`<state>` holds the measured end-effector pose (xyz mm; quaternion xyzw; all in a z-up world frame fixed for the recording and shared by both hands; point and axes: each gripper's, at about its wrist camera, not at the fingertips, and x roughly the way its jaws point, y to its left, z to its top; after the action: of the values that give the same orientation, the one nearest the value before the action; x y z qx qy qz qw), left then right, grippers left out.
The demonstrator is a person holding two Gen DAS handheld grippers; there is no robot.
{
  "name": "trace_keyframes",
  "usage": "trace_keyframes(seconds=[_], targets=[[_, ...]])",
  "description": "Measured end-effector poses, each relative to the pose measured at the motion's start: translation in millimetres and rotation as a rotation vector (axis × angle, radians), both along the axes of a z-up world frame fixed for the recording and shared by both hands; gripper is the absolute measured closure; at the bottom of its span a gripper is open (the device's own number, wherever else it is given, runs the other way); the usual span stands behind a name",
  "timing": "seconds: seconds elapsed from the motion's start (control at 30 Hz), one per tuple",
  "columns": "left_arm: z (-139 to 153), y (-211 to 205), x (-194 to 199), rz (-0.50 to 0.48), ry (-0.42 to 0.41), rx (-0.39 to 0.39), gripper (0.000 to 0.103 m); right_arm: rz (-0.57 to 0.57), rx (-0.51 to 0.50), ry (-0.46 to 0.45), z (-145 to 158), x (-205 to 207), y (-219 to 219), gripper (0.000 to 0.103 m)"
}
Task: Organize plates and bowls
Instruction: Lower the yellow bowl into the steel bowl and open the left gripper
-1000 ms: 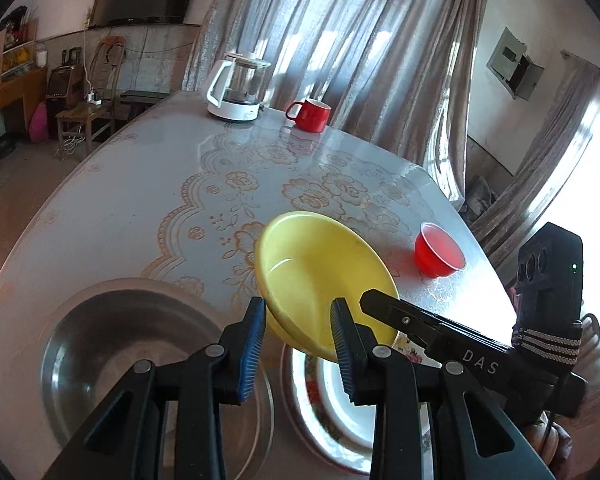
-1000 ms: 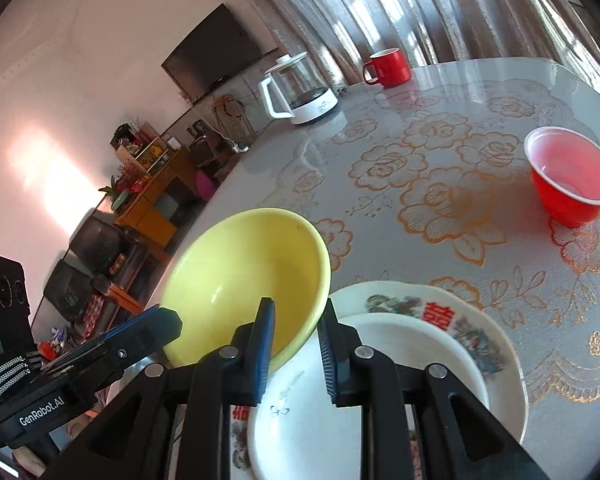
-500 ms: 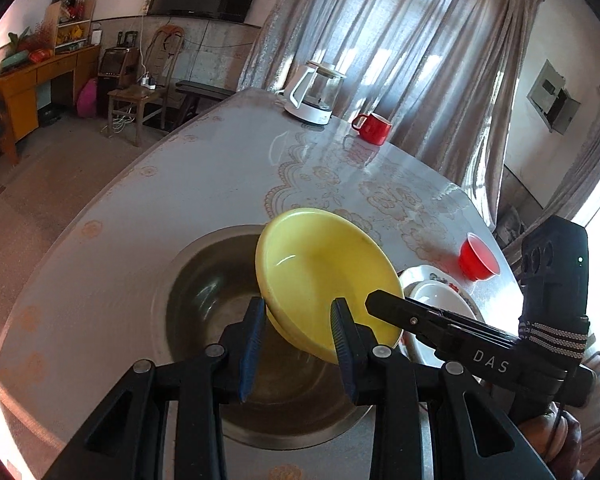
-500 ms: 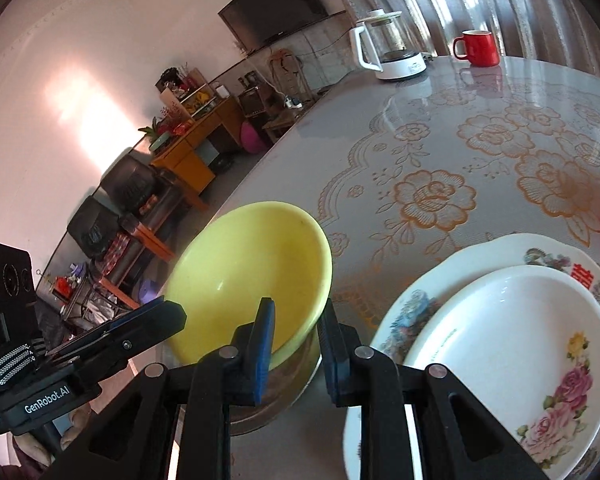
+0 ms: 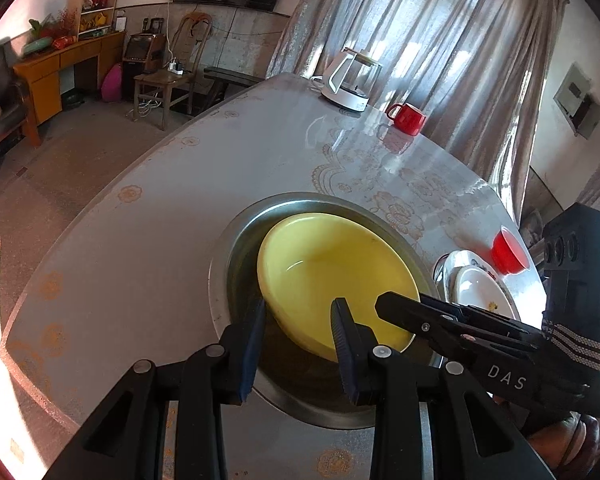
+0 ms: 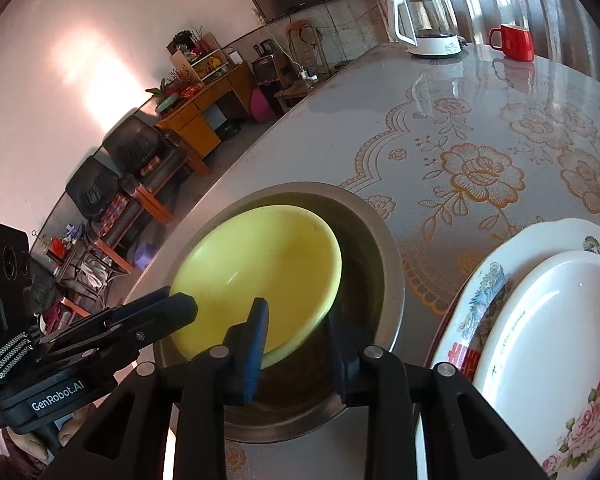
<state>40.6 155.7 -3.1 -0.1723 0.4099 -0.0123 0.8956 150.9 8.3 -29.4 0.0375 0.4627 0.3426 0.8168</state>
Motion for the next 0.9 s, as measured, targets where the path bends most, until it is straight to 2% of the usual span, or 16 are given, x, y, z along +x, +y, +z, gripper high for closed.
trace_keyframes(seconds=[0.2,0.9], targets=[[-0.9,-0.2,-0.5,-0.001,0.003,-0.001,0.070,0.004,-0.037,-0.034,-0.2,-4.0,1.7,0.074],[-2.2,-7.4,-5.5,-0.041,-0.005,0.009,0.067,-0.007,-0.027,-0.054,3.4,-10.4,-3.1,0.070]])
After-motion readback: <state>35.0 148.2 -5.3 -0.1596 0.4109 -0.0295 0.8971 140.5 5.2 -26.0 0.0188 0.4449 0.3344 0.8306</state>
